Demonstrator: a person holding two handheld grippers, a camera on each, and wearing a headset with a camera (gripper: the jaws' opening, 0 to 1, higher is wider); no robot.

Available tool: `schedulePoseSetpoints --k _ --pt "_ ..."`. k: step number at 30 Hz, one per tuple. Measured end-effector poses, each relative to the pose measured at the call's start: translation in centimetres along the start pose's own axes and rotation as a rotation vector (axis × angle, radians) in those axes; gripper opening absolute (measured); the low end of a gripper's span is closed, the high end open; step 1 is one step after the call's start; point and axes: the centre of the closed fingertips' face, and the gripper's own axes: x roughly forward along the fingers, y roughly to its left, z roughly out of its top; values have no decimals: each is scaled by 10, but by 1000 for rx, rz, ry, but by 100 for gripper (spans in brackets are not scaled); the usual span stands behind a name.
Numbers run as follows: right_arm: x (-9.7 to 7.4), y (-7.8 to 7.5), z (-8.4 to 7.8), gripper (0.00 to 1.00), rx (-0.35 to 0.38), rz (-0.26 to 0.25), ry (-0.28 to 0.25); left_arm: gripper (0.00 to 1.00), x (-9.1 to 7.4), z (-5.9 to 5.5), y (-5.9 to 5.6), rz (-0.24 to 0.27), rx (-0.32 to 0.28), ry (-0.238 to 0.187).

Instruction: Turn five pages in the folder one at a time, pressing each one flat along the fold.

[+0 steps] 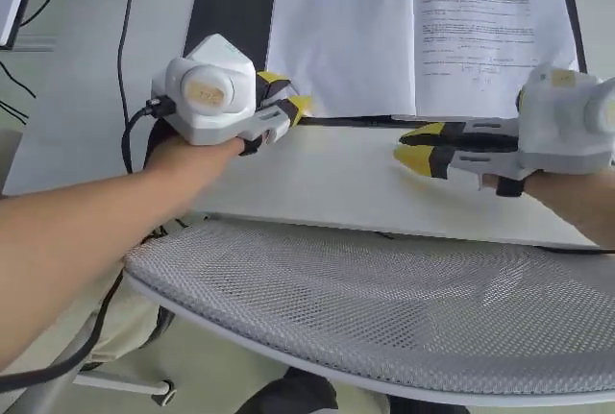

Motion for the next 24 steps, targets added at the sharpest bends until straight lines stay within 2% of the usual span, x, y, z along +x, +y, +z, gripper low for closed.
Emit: schedulePoseSetpoints --k 3,5,7,8,9,11,13,17,18,19,21,22,24 --pt "-4 1 12 11 13 -9 -37 21 -1 0 -1 -4 -4 2" --pt "-8 1 30 12 55 -24 -100 25 -2 0 -6 -19 -18 10" --pt "-15 -2 43 11 60 -44 -142 32 -4 1 -12 -42 -30 17" --pt "-20 -2 53 11 94 -49 -175 33 -5 1 -14 -49 -43 16" --pt "-26 -2 58 12 80 -56 -185 32 -7 3 -16 -59 -47 15" --pt "-39 -3 69 11 80 -79 -218 32 -12 8 -18 -61 -41 -2" --pt "-54 -7 82 12 89 -117 -268 34 -18 17 -18 -61 -70 -32" --pt "-89 -11 101 11 108 -174 -339 33 -32 27 -16 -57 -67 -39" --pt "-96 -12 103 11 103 -189 -351 33 -35 29 -14 -53 -69 -43" --pt "-107 -17 106 11 99 -225 -366 33 -39 33 -13 -53 -72 -52" --pt "-120 -17 108 11 106 -241 -383 32 -44 39 -10 -43 -73 -62" --pt "-131 -22 109 11 109 -279 -396 32 -47 41 -9 -39 -73 -64" --pt "-145 -24 108 11 120 -299 -407 33 -54 51 -7 -27 -87 -90"
